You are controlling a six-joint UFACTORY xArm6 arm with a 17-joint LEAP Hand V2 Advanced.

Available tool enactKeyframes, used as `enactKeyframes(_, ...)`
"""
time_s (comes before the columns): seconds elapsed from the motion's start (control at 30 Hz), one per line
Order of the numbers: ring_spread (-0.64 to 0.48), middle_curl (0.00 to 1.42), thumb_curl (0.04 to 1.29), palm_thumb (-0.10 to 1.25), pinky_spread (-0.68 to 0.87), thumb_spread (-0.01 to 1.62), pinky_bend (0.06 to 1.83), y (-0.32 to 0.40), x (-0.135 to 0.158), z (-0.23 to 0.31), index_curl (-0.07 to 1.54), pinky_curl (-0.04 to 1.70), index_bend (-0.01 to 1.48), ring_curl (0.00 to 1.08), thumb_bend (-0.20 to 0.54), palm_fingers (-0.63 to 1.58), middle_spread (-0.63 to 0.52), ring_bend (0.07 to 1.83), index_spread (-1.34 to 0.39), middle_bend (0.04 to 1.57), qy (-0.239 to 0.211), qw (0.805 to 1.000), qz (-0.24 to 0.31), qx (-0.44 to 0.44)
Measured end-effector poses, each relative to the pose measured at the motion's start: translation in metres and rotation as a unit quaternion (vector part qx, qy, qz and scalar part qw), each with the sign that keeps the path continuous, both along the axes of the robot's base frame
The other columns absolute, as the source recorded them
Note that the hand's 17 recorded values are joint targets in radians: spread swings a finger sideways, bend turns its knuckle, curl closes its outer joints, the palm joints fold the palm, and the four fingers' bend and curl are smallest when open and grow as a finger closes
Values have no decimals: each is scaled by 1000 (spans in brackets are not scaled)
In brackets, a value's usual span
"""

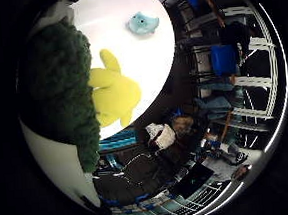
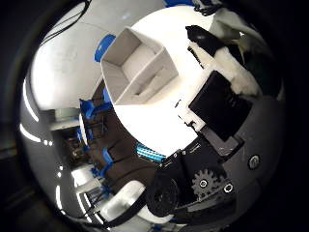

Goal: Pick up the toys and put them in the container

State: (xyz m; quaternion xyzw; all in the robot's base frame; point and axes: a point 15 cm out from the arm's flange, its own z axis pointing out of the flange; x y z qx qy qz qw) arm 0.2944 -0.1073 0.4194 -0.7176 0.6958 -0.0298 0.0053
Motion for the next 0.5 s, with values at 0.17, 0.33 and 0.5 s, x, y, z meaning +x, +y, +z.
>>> enactKeyframes(0.17, -186, 660, 626, 1000, -218, 1070, 1263, 12, 13, 50, 837, 835, 953, 612, -14, 1154, -127, 1452, -260, 1353, -29, 1000, 10, -5)
enactKeyframes(0.33, -186, 657, 630, 998, -223, 1074, 1243, 40, 41, 77, 851, 866, 945, 610, -14, 1152, -128, 1455, -265, 1353, -41, 999, 13, -2)
enactKeyframes(0.5, -186, 655, 632, 997, -228, 1076, 1227, 73, 68, 81, 860, 890, 938, 608, -14, 1154, -128, 1455, -268, 1353, -40, 999, 26, 4)
